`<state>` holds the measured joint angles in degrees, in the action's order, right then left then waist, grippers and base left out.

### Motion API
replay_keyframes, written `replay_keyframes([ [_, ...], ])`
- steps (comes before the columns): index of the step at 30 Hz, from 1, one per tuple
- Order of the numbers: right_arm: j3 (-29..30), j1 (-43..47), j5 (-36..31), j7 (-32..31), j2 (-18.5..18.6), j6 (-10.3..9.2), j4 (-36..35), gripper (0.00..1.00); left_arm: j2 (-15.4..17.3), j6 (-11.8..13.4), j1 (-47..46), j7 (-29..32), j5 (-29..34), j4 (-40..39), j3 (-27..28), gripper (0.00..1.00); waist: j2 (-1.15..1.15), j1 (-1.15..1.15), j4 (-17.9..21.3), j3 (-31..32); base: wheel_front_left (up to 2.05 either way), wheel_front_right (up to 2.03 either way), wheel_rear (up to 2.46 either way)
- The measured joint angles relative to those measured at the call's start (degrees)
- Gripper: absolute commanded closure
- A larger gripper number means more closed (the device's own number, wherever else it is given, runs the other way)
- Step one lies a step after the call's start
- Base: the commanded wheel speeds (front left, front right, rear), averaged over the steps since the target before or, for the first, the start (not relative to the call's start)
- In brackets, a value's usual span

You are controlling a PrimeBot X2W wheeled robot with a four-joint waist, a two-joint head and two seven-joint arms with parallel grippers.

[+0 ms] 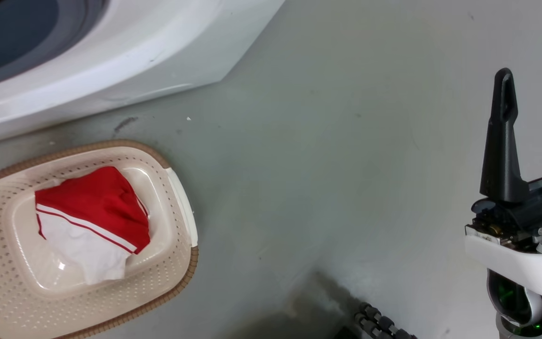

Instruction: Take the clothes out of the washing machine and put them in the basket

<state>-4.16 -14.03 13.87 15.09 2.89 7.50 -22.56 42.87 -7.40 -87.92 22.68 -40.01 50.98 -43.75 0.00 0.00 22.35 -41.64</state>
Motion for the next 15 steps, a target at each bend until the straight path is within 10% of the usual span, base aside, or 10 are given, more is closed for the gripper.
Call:
replay_keyframes([
  [15,0.21,4.0,-4.42,0.0,-0.01,0.0,2.48,0.0,-2.42,2.13,20.18,-16.67,-5.97,-5.43,0.82,1.0,0.0,-0.01,-3.15,10.42,0.0,0.0,0.0],
])
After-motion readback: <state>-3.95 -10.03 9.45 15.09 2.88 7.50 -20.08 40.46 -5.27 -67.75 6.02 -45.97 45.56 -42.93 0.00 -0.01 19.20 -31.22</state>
